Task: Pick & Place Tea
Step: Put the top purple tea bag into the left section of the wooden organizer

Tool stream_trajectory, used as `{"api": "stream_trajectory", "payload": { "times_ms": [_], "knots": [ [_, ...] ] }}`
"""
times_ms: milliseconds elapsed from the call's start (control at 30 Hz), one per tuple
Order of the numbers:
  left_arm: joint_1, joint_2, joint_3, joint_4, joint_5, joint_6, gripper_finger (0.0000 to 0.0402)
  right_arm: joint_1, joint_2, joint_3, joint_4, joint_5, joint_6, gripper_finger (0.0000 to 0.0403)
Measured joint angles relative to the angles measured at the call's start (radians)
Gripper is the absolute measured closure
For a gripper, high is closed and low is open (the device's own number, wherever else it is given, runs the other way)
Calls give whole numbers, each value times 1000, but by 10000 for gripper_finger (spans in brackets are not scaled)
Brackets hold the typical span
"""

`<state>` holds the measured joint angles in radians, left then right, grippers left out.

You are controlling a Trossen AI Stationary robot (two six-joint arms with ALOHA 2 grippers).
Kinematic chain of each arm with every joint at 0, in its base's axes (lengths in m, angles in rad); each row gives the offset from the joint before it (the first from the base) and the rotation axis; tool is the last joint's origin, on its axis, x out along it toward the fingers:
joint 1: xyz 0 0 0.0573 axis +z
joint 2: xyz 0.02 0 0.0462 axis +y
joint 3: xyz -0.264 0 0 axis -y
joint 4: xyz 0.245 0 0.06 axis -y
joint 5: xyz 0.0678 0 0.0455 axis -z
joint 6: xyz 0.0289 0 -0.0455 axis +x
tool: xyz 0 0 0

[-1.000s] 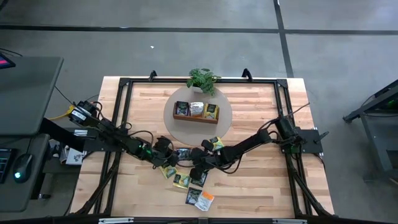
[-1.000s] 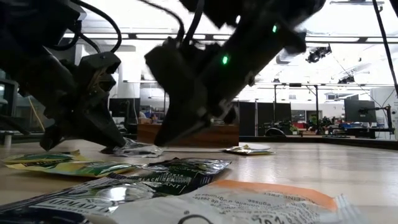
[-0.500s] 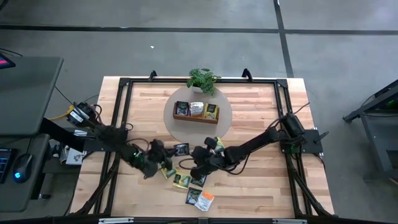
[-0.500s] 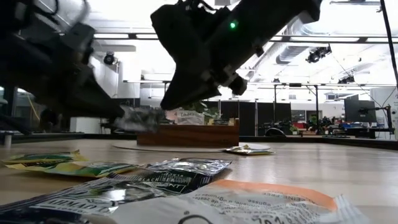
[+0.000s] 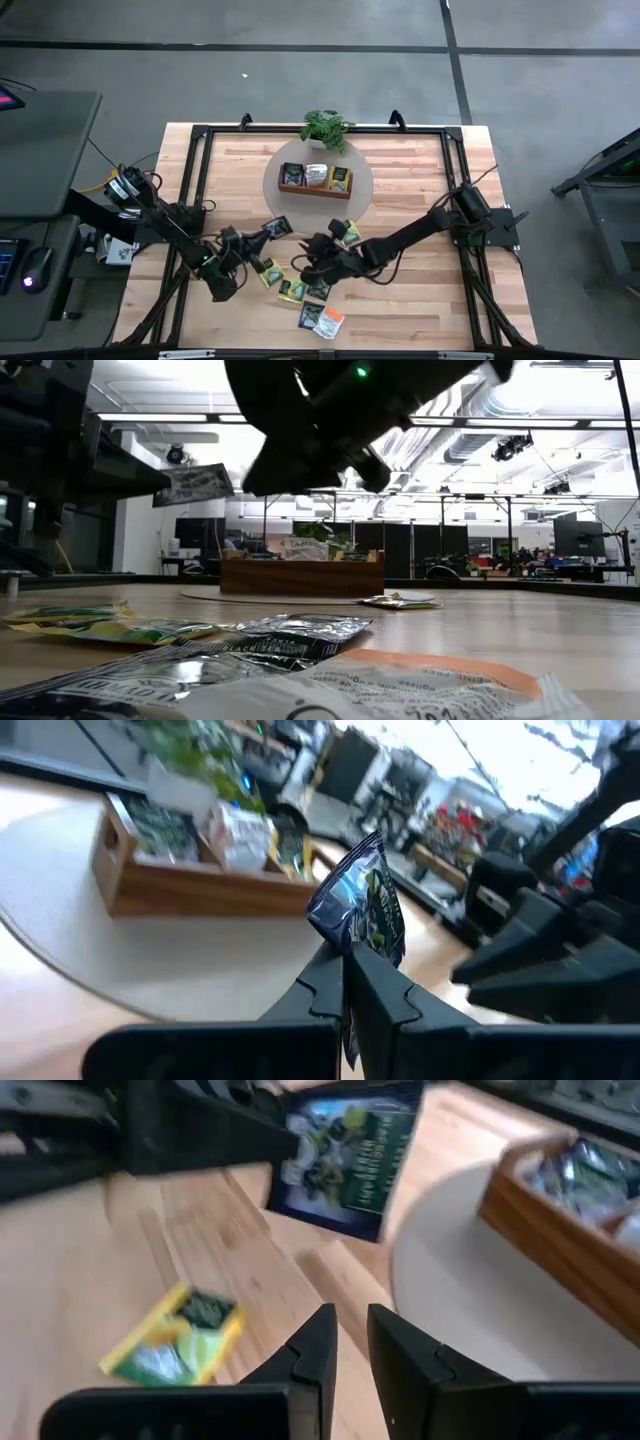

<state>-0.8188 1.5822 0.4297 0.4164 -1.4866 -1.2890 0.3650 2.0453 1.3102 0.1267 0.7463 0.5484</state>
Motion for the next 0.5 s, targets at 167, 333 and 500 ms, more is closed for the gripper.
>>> {"api": "stream_trajectory", "payload": {
  "times_ms": [167,333,500],
  "knots": [
    [0,0,0,-7,-66,2,401,-29,0,0,115,-25,-94,360],
    [1,0,0,9,-77,-1,401,-58,-18,0,192,-124,-189,367],
    [0,0,0,5,-80,-1,401,-96,-96,1,88,-178,-215,354]
  ]
}}
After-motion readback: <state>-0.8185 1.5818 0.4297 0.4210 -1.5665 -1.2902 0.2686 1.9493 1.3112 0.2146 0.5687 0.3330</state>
